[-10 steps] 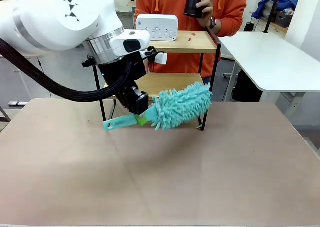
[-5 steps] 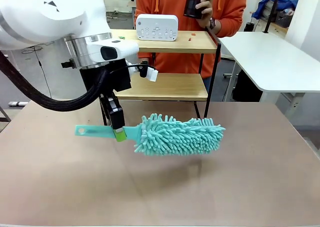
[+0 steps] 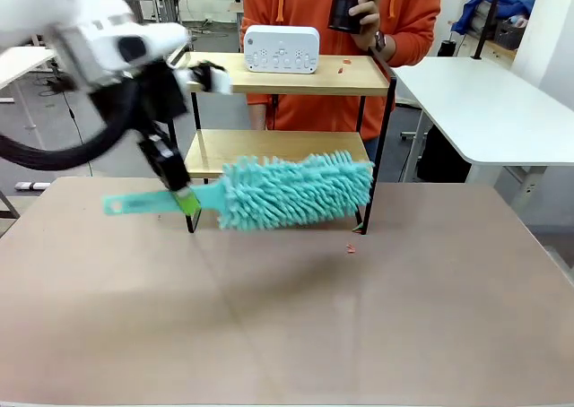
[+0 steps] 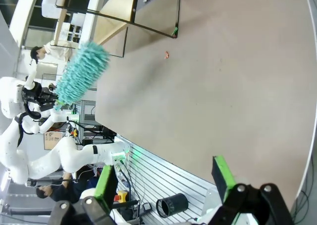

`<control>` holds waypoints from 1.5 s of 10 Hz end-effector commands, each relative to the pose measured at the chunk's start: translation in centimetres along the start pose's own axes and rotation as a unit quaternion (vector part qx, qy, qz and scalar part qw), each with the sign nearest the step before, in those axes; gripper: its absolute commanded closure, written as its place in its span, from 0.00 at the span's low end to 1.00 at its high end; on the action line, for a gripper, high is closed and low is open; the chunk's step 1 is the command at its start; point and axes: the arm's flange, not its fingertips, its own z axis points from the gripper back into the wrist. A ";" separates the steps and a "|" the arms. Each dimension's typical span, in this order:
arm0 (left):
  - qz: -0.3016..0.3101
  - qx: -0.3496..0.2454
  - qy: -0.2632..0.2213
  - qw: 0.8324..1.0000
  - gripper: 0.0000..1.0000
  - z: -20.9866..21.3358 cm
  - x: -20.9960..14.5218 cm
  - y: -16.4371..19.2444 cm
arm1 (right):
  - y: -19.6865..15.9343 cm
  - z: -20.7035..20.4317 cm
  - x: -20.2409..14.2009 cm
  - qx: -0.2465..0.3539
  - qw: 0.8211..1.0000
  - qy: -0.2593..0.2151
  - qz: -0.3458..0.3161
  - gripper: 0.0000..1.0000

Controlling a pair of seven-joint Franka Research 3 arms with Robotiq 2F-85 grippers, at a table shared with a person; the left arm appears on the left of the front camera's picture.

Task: Clean the shelf.
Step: Clean the specific tier of the Shelf with the Duster once objects are removed, then clean the remaining tier of the Shelf with the Duster once objects are removed.

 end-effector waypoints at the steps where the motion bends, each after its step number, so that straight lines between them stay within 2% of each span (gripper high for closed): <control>1: 0.049 0.002 -0.100 0.994 0.88 4.8 -9.6 0.4 | 0.2 -0.1 0.2 0.012 1.000 -0.010 0.012 0.00; 4: 0.163 0.019 -0.211 0.964 0.88 8.5 -23.5 -0.7 | 0.2 -0.1 0.2 0.012 1.000 -0.010 0.012 0.00; 5: 0.216 0.029 -0.252 0.943 0.88 9.1 -27.5 -0.9 | 0.2 -0.1 0.2 0.012 1.000 -0.010 0.012 0.00; 6: 0.306 0.056 -0.294 0.904 0.88 9.5 -30.8 -0.4 | 0.2 -0.1 0.2 0.012 1.000 -0.010 0.012 0.00; 7: 0.368 0.038 -0.341 0.864 0.88 9.6 -33.2 0.9 | 0.2 -0.1 0.2 0.012 1.000 -0.010 0.012 0.00; 8: 0.405 0.015 -0.370 0.836 0.88 9.2 -33.6 2.6 | 0.2 -0.1 0.2 0.012 1.000 -0.010 0.012 0.00; 9: 0.453 0.010 -0.377 0.808 0.88 8.8 -33.1 4.3 | 0.2 -0.1 0.2 0.012 1.000 -0.010 0.012 0.00; 11: 0.457 -0.037 -0.332 0.824 0.88 7.6 -29.6 8.1 | 0.2 -0.1 0.2 0.012 1.000 -0.010 0.012 0.00; 12: 0.452 0.014 -0.354 0.819 0.88 12.0 -35.6 4.5 | 0.2 -0.1 0.2 0.012 1.000 -0.010 0.012 0.00; 15: 0.452 0.014 -0.354 0.819 0.88 12.0 -35.6 4.5 | 0.2 -0.1 0.2 0.012 1.000 -0.010 0.012 0.00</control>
